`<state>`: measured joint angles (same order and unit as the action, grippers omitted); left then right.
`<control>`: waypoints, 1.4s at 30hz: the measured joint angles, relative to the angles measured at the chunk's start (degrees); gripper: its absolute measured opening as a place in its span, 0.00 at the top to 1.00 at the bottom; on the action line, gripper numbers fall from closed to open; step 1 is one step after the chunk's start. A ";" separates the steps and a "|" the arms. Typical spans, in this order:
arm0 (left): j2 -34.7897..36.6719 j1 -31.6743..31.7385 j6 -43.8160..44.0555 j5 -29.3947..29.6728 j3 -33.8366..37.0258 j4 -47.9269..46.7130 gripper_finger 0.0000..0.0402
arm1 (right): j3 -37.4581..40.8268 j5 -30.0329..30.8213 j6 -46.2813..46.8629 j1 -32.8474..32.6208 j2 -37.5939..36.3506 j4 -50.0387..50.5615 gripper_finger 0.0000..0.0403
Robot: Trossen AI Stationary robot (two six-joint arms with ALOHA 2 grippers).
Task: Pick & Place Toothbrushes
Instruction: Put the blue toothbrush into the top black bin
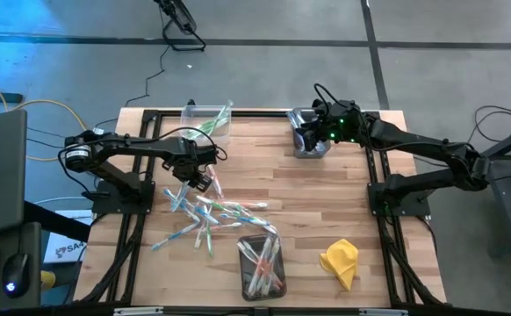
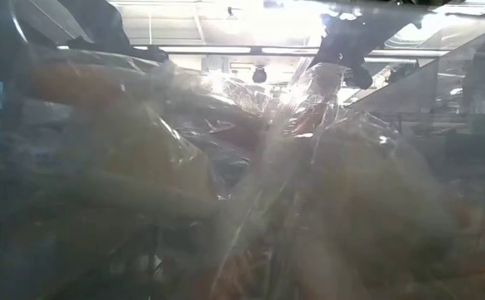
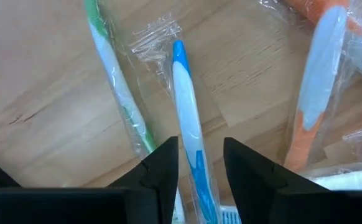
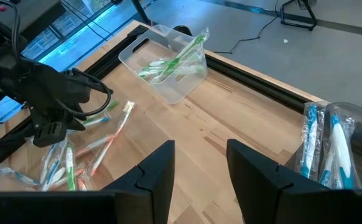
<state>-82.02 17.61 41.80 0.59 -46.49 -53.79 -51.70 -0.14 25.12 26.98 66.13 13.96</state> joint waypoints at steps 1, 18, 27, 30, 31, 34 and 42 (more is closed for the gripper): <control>0.00 -0.01 0.00 -0.15 0.45 0.20 0.70 | 0.00 -0.02 0.00 0.00 0.00 0.00 0.66; -0.04 -0.02 2.40 -6.50 6.59 6.64 0.70 | 0.00 0.15 -1.20 0.00 0.00 0.00 0.66; -0.04 -0.02 2.40 -6.70 6.59 7.64 0.74 | 0.00 0.17 -1.22 0.01 0.00 0.00 0.66; -0.04 -0.02 2.10 -6.68 6.59 7.70 0.81 | 0.00 0.17 -1.22 0.00 0.00 0.00 0.66; -0.04 0.00 2.04 -6.68 6.59 7.72 0.84 | 0.00 0.17 -1.22 0.00 0.00 0.00 0.66; -0.04 -0.02 2.01 -6.63 6.59 7.76 0.91 | 0.00 0.17 -1.22 0.00 0.00 0.00 0.66; -0.04 0.00 1.26 -6.73 6.44 7.34 0.92 | 0.00 0.17 -1.25 0.00 0.00 0.00 0.66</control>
<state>-82.06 17.61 43.06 -6.13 -40.05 -46.44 -51.70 0.03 23.88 26.99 66.13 13.96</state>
